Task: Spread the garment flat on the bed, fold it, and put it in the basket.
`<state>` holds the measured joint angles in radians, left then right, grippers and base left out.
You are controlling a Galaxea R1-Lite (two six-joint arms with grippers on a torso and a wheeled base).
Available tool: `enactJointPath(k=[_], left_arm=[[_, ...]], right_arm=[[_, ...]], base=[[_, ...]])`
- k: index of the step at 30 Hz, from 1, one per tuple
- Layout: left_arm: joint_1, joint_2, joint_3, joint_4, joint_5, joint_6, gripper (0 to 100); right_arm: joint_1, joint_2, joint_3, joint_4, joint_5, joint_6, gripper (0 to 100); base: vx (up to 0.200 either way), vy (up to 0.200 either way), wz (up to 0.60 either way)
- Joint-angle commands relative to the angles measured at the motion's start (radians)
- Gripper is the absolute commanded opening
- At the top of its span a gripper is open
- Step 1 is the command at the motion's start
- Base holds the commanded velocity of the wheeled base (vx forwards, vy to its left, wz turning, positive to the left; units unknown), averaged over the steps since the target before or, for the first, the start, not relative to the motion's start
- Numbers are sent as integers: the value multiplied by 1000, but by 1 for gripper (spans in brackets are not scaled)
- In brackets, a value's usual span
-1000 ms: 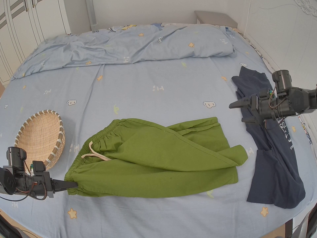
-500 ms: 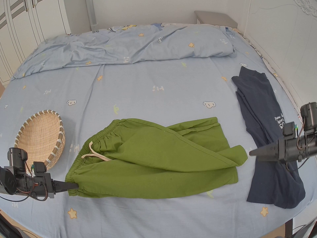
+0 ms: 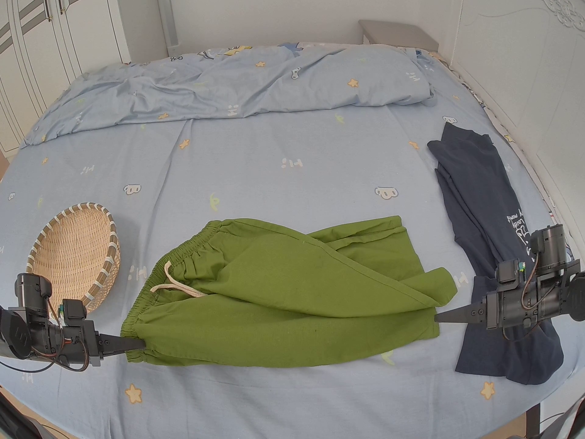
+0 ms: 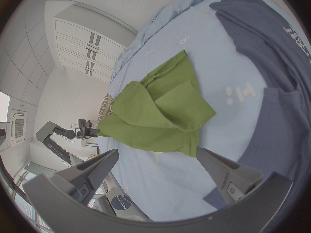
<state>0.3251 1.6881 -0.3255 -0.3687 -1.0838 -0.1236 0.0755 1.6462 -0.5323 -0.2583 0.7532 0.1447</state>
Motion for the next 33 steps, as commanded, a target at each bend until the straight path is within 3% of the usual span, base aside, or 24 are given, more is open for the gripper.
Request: enactJointPath(k=[1,33], left_arm=[[0,2,0,-1,-1,-1,0],[0,5,-1,-2,1,-1,0]], right_arm=[[23,123,22,-53,-8,3,100],[32,300,-26,-170,-28,9,100]], base=[[0,0,0],[0,0,0]])
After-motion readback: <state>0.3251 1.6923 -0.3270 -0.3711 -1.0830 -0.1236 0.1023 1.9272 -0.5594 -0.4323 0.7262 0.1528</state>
